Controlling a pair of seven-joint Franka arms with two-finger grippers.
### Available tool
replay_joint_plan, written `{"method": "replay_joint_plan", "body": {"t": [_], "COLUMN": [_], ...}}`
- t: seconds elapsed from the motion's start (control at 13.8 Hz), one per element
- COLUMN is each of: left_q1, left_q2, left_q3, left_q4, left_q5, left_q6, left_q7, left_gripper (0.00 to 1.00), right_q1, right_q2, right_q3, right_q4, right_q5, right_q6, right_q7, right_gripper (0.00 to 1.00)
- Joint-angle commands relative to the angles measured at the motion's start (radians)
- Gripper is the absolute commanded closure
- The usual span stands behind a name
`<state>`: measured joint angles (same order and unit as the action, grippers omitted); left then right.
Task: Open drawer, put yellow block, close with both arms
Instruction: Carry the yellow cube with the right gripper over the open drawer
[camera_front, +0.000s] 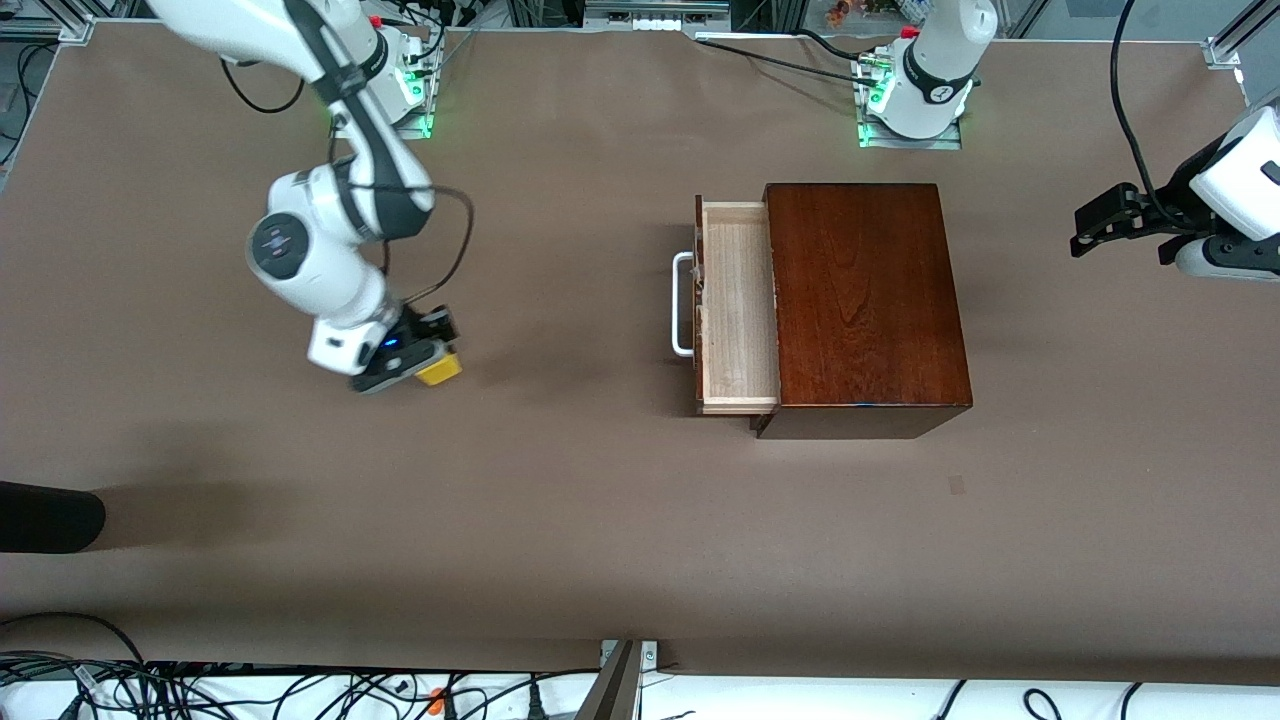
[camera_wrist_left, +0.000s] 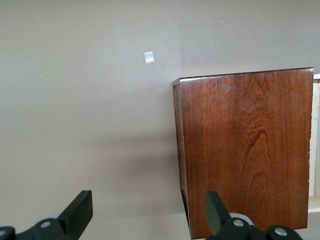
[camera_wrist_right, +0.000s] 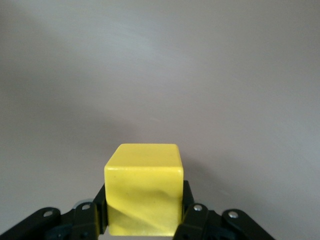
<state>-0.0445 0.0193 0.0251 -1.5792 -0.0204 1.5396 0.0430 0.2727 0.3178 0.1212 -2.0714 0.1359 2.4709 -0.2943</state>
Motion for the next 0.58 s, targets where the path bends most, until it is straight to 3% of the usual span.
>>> {"method": "replay_joint_plan", "body": {"t": [0.0, 0.29, 0.51], "left_q1": [0.009, 0.005, 0.003], "left_q2": [0.014, 0.014, 0.016], "left_q3": [-0.005, -0.005, -0.005], "left_q4": [0.034, 0.034, 0.034], "left_q5": [-0.032, -0.032, -0.032], "left_q6": [-0.024, -0.024, -0.024], "left_q7": [-0.005, -0.006, -0.006], "left_gripper": [0.00, 0.00, 0.00], "right_q1": [0.006, 0.150, 0.264], "right_q2": [-0.003, 0.066, 0.101], "right_q3": [0.113, 0.120, 0.120], "right_q4": [0.074, 0.290, 0.391], "right_q5": [-0.048, -0.102, -0.243], "right_q6": [-0.036, -0.188, -0.220], "right_q7": [-0.048, -0.043, -0.043], "right_gripper": [0.90, 0.90, 0.90]}}
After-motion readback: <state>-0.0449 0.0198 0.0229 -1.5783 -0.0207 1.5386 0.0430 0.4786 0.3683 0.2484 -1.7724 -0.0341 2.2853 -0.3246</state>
